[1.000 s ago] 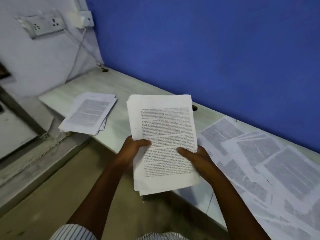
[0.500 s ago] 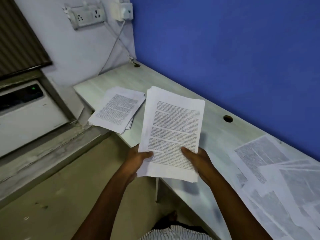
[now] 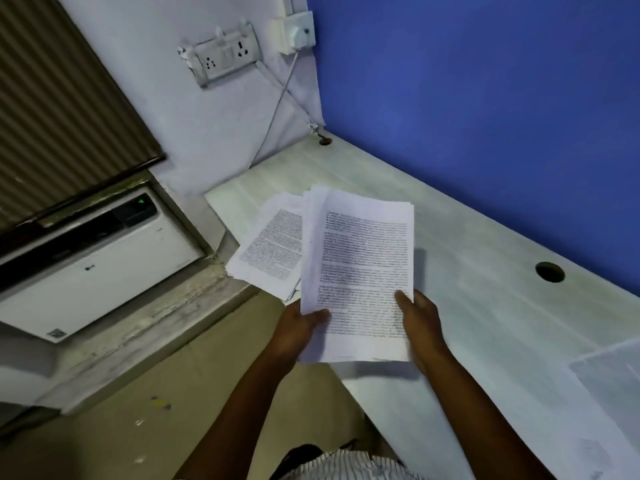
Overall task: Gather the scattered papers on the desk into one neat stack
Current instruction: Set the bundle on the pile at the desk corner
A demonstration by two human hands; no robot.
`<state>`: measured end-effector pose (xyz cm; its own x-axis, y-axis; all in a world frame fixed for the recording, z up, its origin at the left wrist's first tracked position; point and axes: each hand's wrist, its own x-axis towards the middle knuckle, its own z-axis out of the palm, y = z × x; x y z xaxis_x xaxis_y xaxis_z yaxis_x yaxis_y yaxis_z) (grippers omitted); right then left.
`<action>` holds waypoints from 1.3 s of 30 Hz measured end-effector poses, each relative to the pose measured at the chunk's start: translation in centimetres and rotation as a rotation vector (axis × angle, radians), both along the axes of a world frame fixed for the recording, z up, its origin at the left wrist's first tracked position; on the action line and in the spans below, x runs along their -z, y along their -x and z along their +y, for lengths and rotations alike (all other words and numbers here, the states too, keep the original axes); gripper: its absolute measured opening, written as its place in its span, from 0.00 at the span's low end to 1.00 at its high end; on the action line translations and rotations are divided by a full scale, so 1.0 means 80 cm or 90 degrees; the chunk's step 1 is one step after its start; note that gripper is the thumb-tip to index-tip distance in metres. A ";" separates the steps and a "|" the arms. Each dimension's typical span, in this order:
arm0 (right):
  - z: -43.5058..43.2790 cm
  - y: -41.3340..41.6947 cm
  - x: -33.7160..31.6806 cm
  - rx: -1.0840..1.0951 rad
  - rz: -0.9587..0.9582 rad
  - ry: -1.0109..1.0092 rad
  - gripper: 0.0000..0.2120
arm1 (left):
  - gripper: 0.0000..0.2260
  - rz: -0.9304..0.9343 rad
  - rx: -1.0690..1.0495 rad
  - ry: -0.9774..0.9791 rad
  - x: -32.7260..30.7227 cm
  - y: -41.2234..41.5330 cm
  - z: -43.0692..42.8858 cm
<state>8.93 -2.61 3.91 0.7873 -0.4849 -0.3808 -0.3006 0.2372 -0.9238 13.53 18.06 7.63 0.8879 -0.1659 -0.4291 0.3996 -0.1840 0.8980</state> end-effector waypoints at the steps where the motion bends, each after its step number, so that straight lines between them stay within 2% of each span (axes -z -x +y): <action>1: 0.003 -0.005 0.007 -0.012 0.012 0.007 0.07 | 0.06 0.005 -0.020 -0.006 -0.003 -0.006 0.006; 3: 0.012 -0.015 0.020 -0.082 0.053 0.030 0.06 | 0.06 0.011 -0.049 -0.013 -0.005 -0.022 0.019; 6: 0.024 -0.029 0.038 -0.174 0.106 0.056 0.12 | 0.09 0.012 -0.055 -0.045 -0.005 -0.046 0.029; 11: 0.055 -0.056 0.043 -0.049 0.117 0.059 0.15 | 0.01 0.011 0.016 -0.096 0.003 -0.083 0.041; 14: 0.076 -0.087 0.040 -0.029 0.114 0.067 0.13 | 0.04 0.008 0.098 -0.144 0.013 -0.112 0.054; 17: 0.100 -0.122 0.035 -0.031 0.114 0.084 0.12 | 0.06 -0.019 0.102 -0.134 0.020 -0.162 0.081; 20: 0.120 -0.153 0.036 -0.097 0.170 0.123 0.12 | 0.09 -0.048 0.070 -0.125 0.019 -0.223 0.115; 23: 0.138 -0.188 0.041 -0.177 0.195 0.158 0.11 | 0.05 -0.067 0.047 -0.123 0.021 -0.269 0.133; 29: 0.196 -0.263 0.053 -0.247 0.194 0.211 0.05 | 0.07 -0.072 0.097 -0.232 0.083 -0.356 0.183; 31: 0.206 -0.277 0.058 -0.232 0.212 0.221 0.04 | 0.09 -0.090 0.143 -0.277 0.093 -0.375 0.191; 35: 0.220 -0.281 0.072 -0.173 0.277 0.243 0.17 | 0.18 -0.129 0.196 -0.358 0.099 -0.403 0.203; 37: 0.220 -0.272 0.079 -0.129 0.291 0.238 0.19 | 0.18 -0.181 0.202 -0.389 0.104 -0.408 0.206; 39: 0.215 -0.261 0.085 -0.087 0.291 0.207 0.19 | 0.15 -0.234 0.211 -0.370 0.101 -0.406 0.202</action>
<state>29.78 14.59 -2.90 0.6411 -0.5398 -0.5456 -0.6947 -0.1060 -0.7114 46.04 34.26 -0.42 0.9335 -0.2871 -0.2150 -0.0654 -0.7256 0.6850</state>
